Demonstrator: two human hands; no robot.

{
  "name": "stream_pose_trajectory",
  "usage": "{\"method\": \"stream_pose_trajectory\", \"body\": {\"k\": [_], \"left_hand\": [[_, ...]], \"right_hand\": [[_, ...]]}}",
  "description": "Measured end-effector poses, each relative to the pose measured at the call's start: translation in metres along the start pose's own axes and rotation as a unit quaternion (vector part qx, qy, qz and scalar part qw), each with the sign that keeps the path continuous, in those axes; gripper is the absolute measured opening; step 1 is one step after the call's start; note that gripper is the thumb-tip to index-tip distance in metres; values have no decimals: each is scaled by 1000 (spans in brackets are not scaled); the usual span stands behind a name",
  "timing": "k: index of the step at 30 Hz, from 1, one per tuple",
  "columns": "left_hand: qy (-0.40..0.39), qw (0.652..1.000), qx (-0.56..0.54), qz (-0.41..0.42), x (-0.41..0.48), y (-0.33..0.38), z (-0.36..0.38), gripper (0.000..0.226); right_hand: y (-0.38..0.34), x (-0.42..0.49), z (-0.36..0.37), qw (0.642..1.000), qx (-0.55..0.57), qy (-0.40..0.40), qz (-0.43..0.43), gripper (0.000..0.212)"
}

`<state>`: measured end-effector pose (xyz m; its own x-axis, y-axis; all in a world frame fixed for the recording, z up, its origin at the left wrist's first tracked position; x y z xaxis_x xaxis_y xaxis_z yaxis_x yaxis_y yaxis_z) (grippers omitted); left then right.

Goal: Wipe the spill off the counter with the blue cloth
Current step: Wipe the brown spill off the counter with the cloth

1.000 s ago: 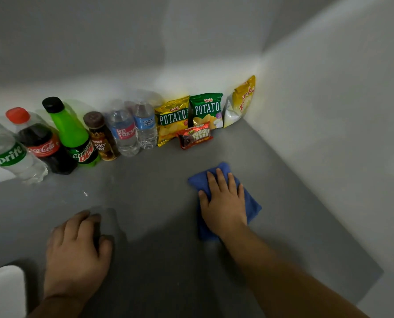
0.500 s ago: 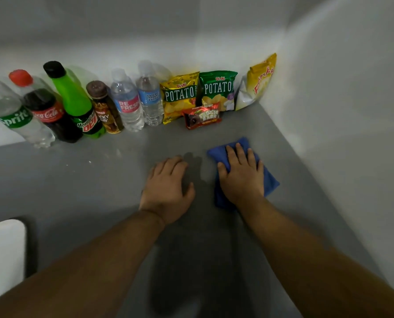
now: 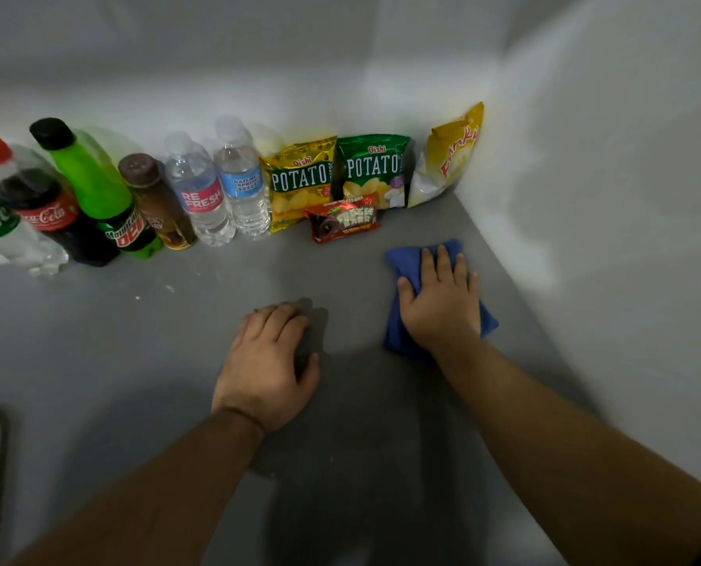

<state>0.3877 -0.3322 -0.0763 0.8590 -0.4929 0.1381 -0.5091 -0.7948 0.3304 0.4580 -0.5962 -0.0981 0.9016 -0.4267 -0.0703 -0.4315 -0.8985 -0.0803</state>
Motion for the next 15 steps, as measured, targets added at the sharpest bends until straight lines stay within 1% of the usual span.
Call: {"method": "stream_pose_trajectory", "body": {"k": [1, 3, 6, 8, 11, 15], "left_hand": [[1, 1000, 2, 1, 0, 0, 1, 52], [1, 1000, 5, 2, 1, 0, 3, 52], [-5, 1000, 13, 4, 1, 0, 5, 53], [-10, 1000, 19, 6, 1, -1, 6, 55], [-9, 1000, 18, 10, 2, -1, 7, 55], [-6, 1000, 11, 16, 2, -1, 7, 55]], "right_hand": [[0, -10, 1, 1000, 5, 6, -6, 76], [-10, -24, 2, 998, 18, 4, -53, 75], [-27, -2, 2, 993, 31, -24, -115, 70], [-28, 31, 3, 993, 22, -31, -112, 67], [-12, 65, 0, 997, 21, -21, -71, 65], [16, 59, -6, 998, 30, -4, -60, 64]]}}
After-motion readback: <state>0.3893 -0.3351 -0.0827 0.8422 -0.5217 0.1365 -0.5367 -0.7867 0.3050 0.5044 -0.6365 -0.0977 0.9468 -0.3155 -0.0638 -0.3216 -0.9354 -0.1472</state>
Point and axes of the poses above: each hand's wrist, its own x-axis towards the middle knuckle, its own z-axis out of the palm, y = z × x, the point moved 10 cm from there along x, towards the middle knuckle, and after that the axes turned 14 degrees about z, right-handed, at the moved point
